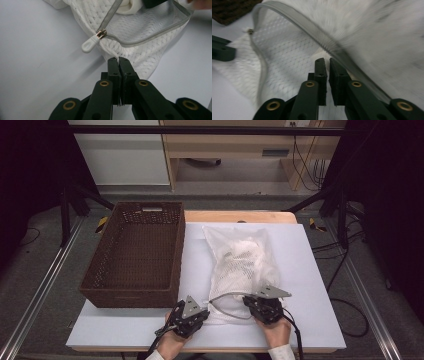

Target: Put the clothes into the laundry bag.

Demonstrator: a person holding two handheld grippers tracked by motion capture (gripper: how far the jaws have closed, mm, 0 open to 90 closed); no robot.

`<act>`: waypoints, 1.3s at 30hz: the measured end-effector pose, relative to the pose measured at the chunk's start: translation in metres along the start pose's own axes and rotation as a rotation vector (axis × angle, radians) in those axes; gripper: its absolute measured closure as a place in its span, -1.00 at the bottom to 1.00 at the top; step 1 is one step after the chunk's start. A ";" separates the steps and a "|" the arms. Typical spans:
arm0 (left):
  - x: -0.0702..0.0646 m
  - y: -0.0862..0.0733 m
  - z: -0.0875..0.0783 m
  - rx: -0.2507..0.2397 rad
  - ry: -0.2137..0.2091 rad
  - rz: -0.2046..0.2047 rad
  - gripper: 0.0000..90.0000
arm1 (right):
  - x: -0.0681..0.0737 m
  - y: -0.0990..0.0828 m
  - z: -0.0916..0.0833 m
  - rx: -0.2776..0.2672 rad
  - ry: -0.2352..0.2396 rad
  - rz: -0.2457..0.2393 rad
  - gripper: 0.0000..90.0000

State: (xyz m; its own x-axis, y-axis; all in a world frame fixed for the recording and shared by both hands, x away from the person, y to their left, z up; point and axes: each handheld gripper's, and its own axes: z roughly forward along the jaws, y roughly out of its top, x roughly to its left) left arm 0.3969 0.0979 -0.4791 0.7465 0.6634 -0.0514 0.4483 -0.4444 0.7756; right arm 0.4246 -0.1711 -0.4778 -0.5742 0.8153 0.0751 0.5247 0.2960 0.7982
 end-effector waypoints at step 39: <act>0.004 -0.003 0.003 0.000 0.012 -0.027 0.93 | -0.065 -0.043 -0.050 0.043 -0.269 0.131 0.73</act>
State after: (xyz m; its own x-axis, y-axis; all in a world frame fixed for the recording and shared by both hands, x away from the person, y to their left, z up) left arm 0.3999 0.1006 -0.4836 0.7285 0.6820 -0.0645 0.4677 -0.4264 0.7742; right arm 0.4083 -0.2614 -0.4869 -0.3158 0.9488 0.0104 0.6127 0.1955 0.7658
